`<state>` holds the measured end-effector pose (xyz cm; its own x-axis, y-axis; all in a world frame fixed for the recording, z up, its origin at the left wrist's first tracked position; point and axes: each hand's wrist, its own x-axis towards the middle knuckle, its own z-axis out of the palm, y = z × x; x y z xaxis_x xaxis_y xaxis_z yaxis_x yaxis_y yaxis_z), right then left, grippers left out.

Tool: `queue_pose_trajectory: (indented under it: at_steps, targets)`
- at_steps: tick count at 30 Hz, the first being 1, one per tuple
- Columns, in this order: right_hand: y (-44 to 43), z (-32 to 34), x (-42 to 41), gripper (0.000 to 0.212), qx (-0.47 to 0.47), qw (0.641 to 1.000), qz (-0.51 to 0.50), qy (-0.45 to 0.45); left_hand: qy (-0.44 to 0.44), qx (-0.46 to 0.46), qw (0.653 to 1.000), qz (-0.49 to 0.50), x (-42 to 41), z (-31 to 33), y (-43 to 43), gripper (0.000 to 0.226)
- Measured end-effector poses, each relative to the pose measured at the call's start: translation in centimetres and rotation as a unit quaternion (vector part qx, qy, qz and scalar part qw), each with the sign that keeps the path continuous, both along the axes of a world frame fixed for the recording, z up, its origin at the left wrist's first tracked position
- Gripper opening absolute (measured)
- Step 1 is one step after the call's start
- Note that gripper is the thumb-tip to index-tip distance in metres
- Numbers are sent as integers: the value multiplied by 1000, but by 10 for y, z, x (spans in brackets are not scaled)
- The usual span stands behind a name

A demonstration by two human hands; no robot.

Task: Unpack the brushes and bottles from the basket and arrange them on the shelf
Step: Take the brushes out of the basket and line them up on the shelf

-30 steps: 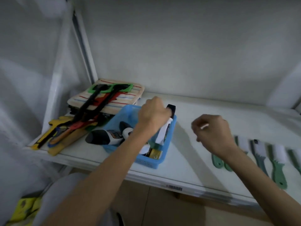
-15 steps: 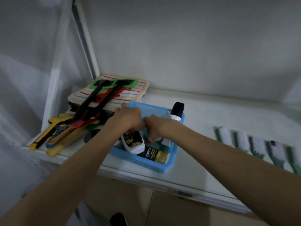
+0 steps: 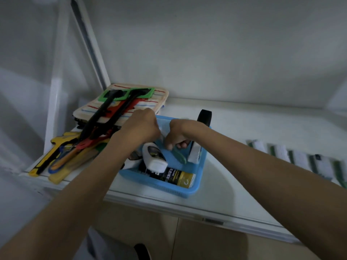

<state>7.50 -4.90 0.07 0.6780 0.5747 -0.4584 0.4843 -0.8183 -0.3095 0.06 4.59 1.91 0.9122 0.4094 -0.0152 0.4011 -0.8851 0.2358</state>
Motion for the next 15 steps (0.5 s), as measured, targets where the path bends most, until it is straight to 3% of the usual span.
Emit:
queue_pose_trajectory:
  at_steps: [3,6,8,10,12,15]
  targets:
    - [-2,3,-1,16,2,1000,2,7,99,27,994,-33,-30,2,-11,29]
    - [-2,4,-9,20,27,998,19,-61,197,-43,978,-52,-54,-2,-18,44]
    - [0,3,-15,28,52,993,26,-99,183,-54,980,-51,-56,-4,-18,57]
    - [2,4,-19,38,74,991,16,-111,64,-37,997,-27,-49,-12,-19,37]
    - [2,9,-20,42,89,991,-4,-103,-24,-7,1000,4,-43,-20,-18,39]
    - [-3,14,-20,43,88,992,-6,-95,86,11,994,-72,-45,-21,-11,40]
